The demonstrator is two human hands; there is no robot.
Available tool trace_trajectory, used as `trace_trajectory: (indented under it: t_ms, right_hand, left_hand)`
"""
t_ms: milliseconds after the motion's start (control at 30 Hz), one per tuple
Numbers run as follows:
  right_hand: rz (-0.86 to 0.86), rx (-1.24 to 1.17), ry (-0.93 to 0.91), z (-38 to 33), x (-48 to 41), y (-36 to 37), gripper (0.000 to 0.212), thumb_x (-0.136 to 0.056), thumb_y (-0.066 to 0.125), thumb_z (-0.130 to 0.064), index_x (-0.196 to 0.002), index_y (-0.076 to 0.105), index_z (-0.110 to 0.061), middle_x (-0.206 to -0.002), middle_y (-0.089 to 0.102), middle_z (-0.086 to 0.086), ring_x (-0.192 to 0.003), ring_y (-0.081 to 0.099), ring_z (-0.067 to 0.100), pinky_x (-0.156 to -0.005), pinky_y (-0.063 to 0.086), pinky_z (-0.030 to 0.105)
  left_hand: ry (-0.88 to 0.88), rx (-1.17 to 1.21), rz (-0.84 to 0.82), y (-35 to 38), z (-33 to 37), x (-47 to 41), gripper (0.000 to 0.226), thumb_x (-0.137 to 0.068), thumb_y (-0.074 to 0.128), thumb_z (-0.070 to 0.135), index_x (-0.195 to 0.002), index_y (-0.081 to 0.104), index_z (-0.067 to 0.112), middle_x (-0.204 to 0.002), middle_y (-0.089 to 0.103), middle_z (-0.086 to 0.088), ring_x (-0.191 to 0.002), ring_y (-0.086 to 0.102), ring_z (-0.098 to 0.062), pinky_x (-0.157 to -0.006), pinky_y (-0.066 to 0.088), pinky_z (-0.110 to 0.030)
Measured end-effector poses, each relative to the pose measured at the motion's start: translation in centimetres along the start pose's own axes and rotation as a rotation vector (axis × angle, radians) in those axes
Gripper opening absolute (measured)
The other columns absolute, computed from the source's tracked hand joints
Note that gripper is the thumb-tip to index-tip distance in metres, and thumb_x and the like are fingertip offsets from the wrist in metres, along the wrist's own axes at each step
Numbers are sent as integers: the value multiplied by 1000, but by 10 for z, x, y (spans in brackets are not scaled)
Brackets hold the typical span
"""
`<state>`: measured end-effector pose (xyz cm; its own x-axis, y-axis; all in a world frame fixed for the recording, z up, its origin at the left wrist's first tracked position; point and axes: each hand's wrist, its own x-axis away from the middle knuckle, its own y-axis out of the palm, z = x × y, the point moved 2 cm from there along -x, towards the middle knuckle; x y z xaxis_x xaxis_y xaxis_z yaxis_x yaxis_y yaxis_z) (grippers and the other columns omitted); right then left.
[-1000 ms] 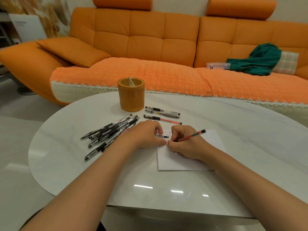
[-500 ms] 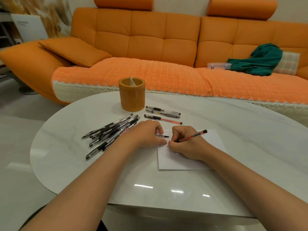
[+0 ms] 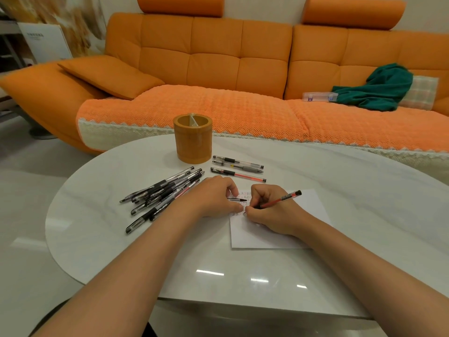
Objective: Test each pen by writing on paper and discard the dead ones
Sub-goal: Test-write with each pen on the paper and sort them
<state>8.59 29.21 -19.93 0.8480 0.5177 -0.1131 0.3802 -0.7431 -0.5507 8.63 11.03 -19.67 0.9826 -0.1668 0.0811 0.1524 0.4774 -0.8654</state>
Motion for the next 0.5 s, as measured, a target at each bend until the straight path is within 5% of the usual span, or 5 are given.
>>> trace_trajectory:
  t_ms: [500]
  right_hand:
    - [-18,4,-15,1,0,1,18,-77,68,3,-70,51,4,-59,60,18,-51,56,14,-51,42,28]
  left_hand:
    - [-11,21,-10,-1,1,0,36,-80,76,50,-106,60,33,-101,56,11,-92,55,-8,-83,51,-33]
